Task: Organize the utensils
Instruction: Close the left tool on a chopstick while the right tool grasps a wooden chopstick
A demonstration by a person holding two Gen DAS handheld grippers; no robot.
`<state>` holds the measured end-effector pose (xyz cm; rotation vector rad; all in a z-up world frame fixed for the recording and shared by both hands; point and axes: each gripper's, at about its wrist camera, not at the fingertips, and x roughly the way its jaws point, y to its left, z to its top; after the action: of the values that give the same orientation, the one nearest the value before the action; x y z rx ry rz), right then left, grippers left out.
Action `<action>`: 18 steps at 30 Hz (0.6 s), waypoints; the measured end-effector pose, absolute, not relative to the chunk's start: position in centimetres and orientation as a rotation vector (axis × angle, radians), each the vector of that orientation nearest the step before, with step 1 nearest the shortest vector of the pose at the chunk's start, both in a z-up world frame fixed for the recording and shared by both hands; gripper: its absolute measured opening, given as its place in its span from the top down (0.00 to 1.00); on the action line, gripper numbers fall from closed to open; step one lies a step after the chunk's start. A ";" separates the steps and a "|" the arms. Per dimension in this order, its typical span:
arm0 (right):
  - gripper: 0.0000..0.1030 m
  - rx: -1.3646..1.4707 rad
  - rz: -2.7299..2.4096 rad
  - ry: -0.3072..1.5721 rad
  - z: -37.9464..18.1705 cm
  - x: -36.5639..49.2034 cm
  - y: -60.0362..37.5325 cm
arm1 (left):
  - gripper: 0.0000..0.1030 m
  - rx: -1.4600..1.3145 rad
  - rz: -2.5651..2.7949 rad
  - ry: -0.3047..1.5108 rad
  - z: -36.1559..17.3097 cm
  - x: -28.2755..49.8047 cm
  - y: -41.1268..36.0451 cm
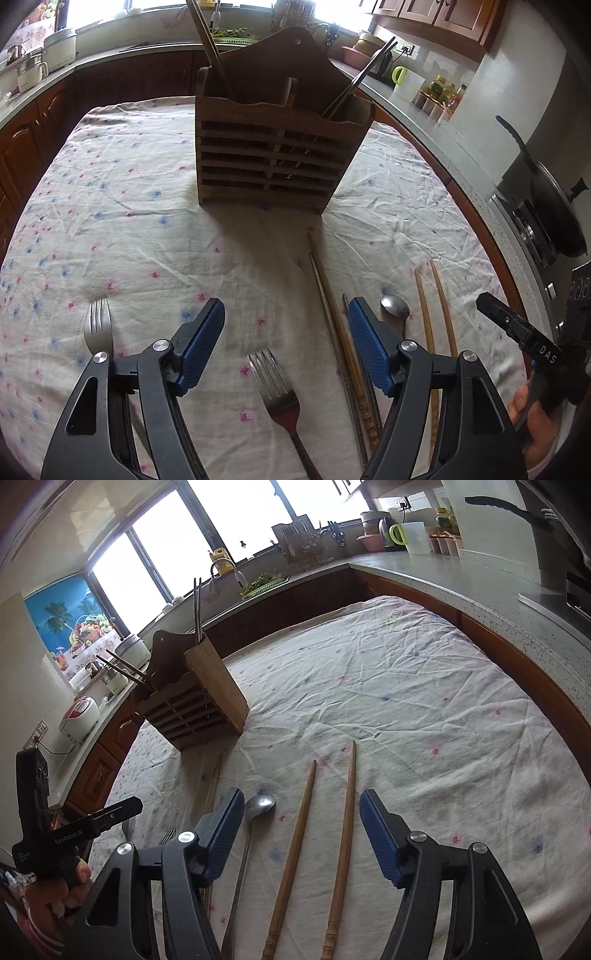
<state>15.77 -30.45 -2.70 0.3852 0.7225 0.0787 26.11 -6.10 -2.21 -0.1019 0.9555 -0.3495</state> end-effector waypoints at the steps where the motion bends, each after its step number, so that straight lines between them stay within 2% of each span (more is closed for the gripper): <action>1: 0.50 0.374 0.079 0.739 -2.9 16.3 -30.3 | 0.40 -0.095 -0.363 0.962 -2.3 26.7 -6.6; 2: 0.57 0.367 0.082 0.754 -3.1 16.9 -30.1 | 0.42 -0.089 -0.372 0.970 -2.5 27.3 -7.1; 6: 0.73 0.338 0.085 0.815 -4.4 18.8 -29.4 | 0.50 -0.061 -0.403 1.015 -3.5 29.9 -9.1; 14: 0.79 0.308 0.063 0.891 -6.7 21.3 -28.9 | 0.62 0.037 -0.415 1.088 -5.9 33.7 -12.2; 16: 0.80 0.304 0.055 0.903 -7.1 21.7 -29.0 | 0.71 0.058 -0.414 1.107 -6.4 34.4 -12.8; 18: 0.82 0.300 0.048 0.911 -7.5 22.1 -29.2 | 0.76 0.097 -0.409 1.107 -6.7 34.7 -13.4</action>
<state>22.06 -29.15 -7.46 0.2998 0.9108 0.0476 34.72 -13.39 -6.72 0.0970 1.1069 -0.4090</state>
